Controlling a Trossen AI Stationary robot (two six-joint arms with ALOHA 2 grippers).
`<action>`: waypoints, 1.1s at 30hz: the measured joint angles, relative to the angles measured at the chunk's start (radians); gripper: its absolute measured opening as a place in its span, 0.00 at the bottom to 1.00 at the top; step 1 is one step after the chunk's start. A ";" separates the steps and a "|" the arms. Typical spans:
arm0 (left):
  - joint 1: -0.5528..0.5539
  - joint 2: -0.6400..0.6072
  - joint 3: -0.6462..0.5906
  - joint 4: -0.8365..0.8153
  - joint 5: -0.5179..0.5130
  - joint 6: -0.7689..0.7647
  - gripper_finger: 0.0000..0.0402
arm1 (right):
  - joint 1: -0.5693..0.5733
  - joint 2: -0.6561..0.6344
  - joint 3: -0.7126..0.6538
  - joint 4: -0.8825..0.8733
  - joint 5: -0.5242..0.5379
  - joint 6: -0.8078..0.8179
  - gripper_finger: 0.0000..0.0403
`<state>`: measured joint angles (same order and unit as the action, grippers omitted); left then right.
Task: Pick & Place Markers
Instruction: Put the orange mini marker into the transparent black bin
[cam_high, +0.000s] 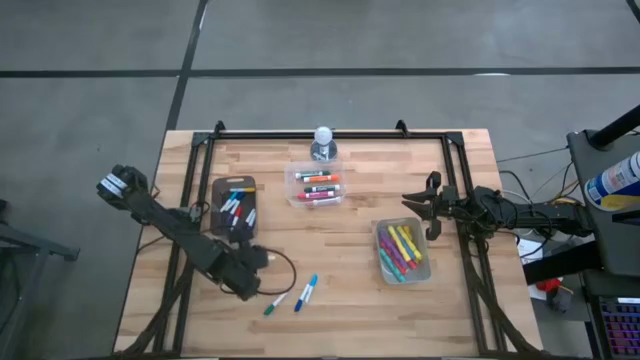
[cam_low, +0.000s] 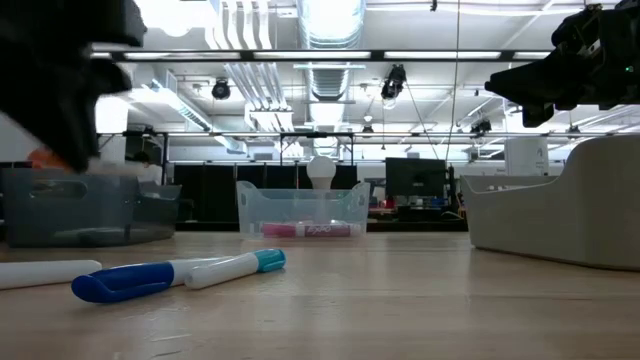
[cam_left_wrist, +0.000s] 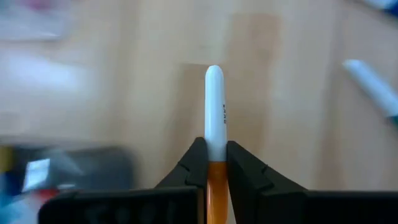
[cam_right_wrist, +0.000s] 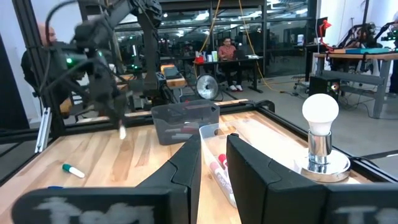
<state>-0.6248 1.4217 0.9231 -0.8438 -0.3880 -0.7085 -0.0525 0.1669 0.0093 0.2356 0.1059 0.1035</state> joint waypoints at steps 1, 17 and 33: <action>0.001 0.000 0.029 -0.063 -0.031 -0.003 0.08 | 0.000 0.000 0.000 0.000 0.000 -0.001 0.17; 0.157 -0.006 0.189 -0.728 -0.292 -0.261 0.08 | 0.000 0.000 0.000 0.000 0.000 -0.001 0.17; 0.417 -0.013 0.018 -0.638 -0.261 -0.083 0.11 | 0.000 0.000 0.000 0.000 0.000 -0.001 0.17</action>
<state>-0.2075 1.4082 0.9416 -1.4823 -0.6493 -0.7919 -0.0526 0.1670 0.0093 0.2356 0.1059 0.1024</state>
